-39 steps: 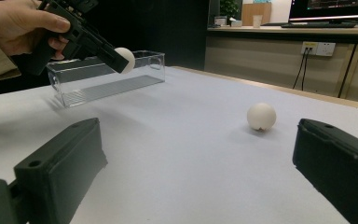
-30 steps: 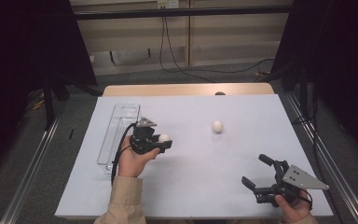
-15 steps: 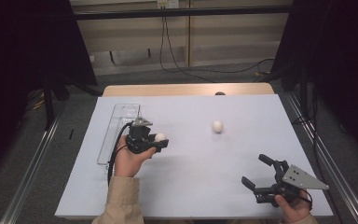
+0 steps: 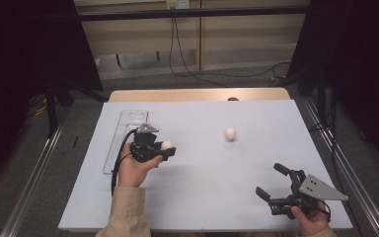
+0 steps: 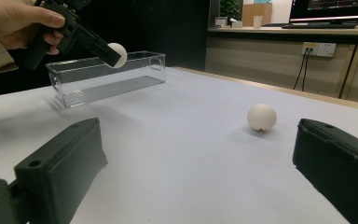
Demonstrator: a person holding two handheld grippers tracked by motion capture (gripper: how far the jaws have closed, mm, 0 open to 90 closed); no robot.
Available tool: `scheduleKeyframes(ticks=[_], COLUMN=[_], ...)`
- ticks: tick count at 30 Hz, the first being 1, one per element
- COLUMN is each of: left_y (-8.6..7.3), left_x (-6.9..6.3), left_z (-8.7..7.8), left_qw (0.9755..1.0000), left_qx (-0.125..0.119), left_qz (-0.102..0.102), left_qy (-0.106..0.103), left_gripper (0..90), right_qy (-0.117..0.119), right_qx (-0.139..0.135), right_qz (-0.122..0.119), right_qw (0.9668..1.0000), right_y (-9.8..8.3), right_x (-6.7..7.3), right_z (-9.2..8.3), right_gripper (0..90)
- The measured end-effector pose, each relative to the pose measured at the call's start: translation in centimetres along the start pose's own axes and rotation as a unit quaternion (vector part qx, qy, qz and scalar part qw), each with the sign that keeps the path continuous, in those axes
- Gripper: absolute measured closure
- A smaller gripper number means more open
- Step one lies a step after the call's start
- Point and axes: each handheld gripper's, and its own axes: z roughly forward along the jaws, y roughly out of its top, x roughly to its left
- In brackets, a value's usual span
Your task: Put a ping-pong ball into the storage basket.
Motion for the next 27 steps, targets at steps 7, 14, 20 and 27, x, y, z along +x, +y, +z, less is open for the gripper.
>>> scheduleKeyframes(ticks=[7,14,20,27], left_y=[0.0,-0.1,-0.1,-0.2], left_x=[0.4,0.6,0.8,1.1], left_z=[-0.5,-0.8,-1.1,-1.4], left_qw=[1.0000,1.0000,1.0000,1.0000], left_qx=[0.006,0.000,0.002,-0.001], left_qz=[0.002,-0.003,-0.002,-0.003], left_qy=[0.000,0.004,0.006,0.008], left_gripper=[51.1,51.2,51.2,51.2], right_qy=[0.001,0.001,0.002,0.001], right_qx=[0.000,0.000,0.001,0.000], right_qz=[0.001,0.000,0.001,0.000], right_qw=[1.0000,1.0000,1.0000,1.0000], right_y=[0.0,0.0,0.0,0.0], right_x=[0.0,0.0,0.0,0.0], right_z=[0.0,0.0,0.0,0.0], right_gripper=[1.3,1.3,1.3,1.3])
